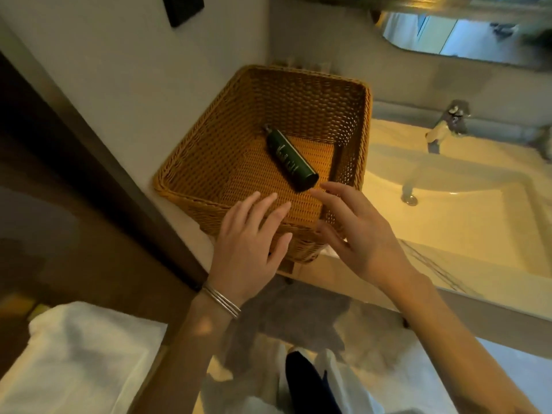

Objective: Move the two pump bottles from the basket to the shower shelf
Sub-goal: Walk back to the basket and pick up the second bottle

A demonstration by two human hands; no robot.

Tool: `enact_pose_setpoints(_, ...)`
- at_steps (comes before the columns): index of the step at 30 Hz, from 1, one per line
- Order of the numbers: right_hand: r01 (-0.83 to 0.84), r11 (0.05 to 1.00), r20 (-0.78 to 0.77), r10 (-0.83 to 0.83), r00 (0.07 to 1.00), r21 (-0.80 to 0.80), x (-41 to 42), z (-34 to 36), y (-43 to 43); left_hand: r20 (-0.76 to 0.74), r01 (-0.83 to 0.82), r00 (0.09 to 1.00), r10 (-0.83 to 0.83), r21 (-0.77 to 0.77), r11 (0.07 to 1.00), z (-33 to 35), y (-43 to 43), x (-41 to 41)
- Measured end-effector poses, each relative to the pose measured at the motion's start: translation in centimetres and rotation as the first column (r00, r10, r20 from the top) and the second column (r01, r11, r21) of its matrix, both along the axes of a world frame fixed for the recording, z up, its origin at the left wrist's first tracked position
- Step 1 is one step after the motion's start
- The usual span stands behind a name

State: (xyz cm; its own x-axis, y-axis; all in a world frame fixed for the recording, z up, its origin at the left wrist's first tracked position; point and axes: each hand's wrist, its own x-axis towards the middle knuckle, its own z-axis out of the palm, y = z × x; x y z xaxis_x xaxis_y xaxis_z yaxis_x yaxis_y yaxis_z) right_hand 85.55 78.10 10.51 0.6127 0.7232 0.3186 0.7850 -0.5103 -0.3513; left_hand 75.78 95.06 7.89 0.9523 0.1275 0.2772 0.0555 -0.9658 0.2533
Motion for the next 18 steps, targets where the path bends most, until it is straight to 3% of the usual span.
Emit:
enact_pose_setpoints(5,-0.026,0.998,-0.063,0.022,0.998,-0.065,2.9,-1.5,1.9,-0.097,-0.041,0.994,0.041,0.002,0.999,-1.7,1.2,1.8)
enact_pose_setpoints(15,-0.055,0.996,-0.059,0.051,0.997,-0.069,11.1,-1.6,9.2,-0.138,-0.024,0.990,0.014,-0.073,0.997,-0.7,8.3,6.5)
enact_pose_setpoints(18,-0.095,0.989,-0.145,0.079,0.986,-0.110,14.8,-3.0,12.7,-0.094,-0.011,0.996,0.001,-0.104,0.994,-0.8,8.6,6.5)
